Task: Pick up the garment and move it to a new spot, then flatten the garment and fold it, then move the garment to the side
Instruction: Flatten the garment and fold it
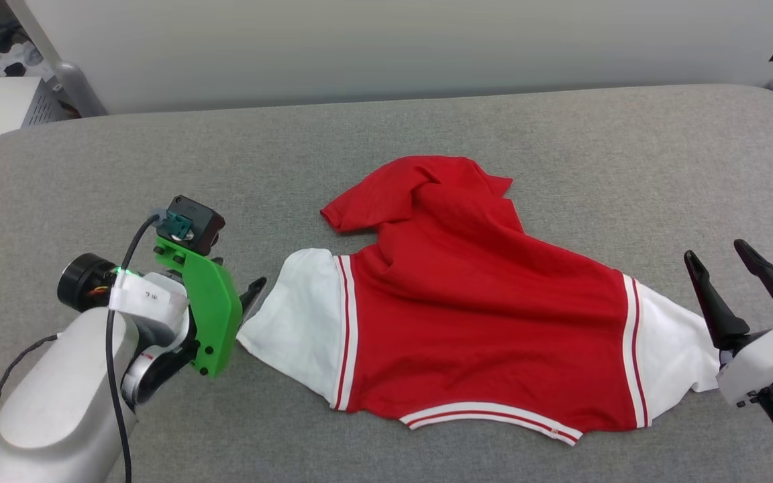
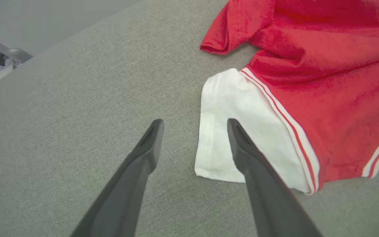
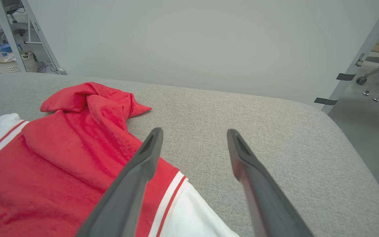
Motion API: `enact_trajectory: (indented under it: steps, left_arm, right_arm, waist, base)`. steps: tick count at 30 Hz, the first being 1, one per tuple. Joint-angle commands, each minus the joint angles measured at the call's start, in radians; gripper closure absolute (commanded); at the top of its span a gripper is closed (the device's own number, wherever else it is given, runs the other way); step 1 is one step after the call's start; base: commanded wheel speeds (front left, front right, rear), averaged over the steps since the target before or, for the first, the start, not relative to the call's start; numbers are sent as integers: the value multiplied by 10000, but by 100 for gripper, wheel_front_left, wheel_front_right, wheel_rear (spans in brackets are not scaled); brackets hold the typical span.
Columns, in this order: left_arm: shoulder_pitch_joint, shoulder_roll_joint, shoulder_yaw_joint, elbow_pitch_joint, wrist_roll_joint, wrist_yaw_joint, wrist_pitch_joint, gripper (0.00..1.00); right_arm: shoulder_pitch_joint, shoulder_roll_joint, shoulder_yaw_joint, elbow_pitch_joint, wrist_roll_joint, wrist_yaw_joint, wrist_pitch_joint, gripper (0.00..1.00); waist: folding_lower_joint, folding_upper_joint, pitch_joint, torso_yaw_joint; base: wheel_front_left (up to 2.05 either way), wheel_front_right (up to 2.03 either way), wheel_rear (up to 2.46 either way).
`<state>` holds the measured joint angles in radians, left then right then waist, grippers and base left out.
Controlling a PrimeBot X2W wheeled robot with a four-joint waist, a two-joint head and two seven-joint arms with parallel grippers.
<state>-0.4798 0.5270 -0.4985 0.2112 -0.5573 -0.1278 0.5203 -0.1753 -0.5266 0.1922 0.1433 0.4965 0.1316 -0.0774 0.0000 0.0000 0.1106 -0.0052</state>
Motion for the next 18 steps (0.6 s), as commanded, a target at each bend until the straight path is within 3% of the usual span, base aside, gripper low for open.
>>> enact_trajectory:
  steps: [1, 4, 8, 18]
  left_arm:
    - [-315, 251, -271, -50, -507, -25, 532, 0]
    - [-687, 681, -973, 27, -1552, -26, 1642, 0]
    - [-1028, 917, -1698, 347, -2264, -27, 2266, 0]
    - [-1450, 918, -2922, 2103, -2836, -28, 2126, 0]
  right_arm:
    - [141, 142, -149, -267, -203, -9, 169, 0]
    - [271, 406, -395, -785, -507, -9, 512, 0]
    - [291, 647, -542, -1249, -661, -9, 764, 0]
    - [-68, 812, -403, -1540, -753, -9, 875, 0]
  waist:
    - [0, 0, 122, -84]
    - [0, 0, 314, -201]
    - [0, 0, 576, -379]
    - [0, 0, 1276, -849]
  base:
    - [0, 0, 0]
    - [0, 0, 0]
    - [0, 0, 0]
    - [0, 0, 0]
